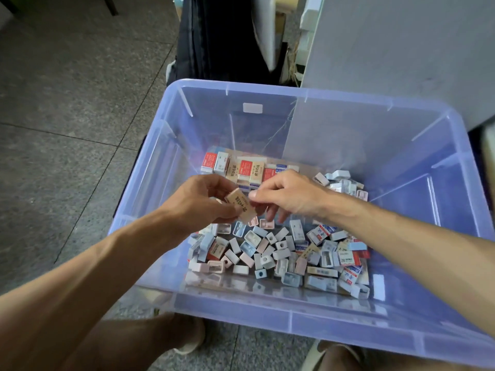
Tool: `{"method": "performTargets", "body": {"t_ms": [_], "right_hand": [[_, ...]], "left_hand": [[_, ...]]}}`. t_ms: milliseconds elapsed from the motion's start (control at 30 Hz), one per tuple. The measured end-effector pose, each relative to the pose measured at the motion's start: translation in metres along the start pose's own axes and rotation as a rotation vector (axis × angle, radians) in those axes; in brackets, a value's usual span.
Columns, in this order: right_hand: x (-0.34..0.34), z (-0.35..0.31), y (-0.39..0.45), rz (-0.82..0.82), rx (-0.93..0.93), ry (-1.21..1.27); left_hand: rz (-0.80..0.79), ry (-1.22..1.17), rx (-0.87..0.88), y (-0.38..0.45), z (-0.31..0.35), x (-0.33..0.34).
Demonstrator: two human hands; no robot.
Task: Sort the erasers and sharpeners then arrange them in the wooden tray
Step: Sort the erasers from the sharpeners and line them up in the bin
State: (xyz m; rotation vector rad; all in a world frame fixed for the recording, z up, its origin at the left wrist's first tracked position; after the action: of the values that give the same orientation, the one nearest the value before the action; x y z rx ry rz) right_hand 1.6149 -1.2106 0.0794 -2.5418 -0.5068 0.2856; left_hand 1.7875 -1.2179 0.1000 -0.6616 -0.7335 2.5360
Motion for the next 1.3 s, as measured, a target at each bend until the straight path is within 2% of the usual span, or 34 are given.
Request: {"method": "performTargets", "body": {"t_ms": [200, 333, 400, 567, 700, 833, 1033, 1200, 1300], "right_hand": [[-0.012, 0.006, -0.033, -0.007, 0.006, 0.069], [-0.035, 0.007, -0.050, 0.144, 0.004, -0.129], [-0.056, 0.011, -0.060, 0.264, 0.029, -0.212], [-0.097, 0.029, -0.078, 0.557, 0.062, -0.070], [-0.101, 0.027, -0.076, 0.626, 0.036, -0.056], [-0.106, 0.026, -0.078, 0.681, 0.024, -0.036], [-0.107, 0.021, -0.079, 0.705, 0.022, -0.041], [-0.105, 0.021, -0.079, 0.691, 0.013, -0.037], [-0.103, 0.019, -0.080, 0.676, 0.005, -0.089]], "left_hand": [[-0.082, -0.060, 0.133, 0.001, 0.020, 0.020], [-0.136, -0.053, 0.168, 0.005, 0.032, 0.043], [-0.169, 0.081, 0.188, 0.009, 0.033, 0.058], [-0.415, 0.661, 0.360, 0.029, 0.024, 0.102], [-0.471, 0.810, 0.471, 0.059, 0.026, 0.140], [-0.459, 0.929, 0.459, 0.082, 0.015, 0.170], [-0.314, 0.889, 0.469, 0.086, 0.006, 0.183], [-0.480, 0.798, 0.352, 0.087, 0.007, 0.164], [-0.577, 0.881, 0.319, 0.088, 0.004, 0.148]]}}
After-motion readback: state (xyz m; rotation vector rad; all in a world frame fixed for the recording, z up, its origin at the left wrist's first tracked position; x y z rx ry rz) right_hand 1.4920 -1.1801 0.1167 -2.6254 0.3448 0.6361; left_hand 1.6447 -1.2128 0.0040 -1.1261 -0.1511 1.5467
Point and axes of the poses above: each hand's wrist, its own y-axis towards the middle knuckle, its own x-axis out of the palm, z = x × y, the point moved 4 cm from there along y, towards the middle knuckle, and after that the axes turned 9 degrees about y, right-handed, at the moved point
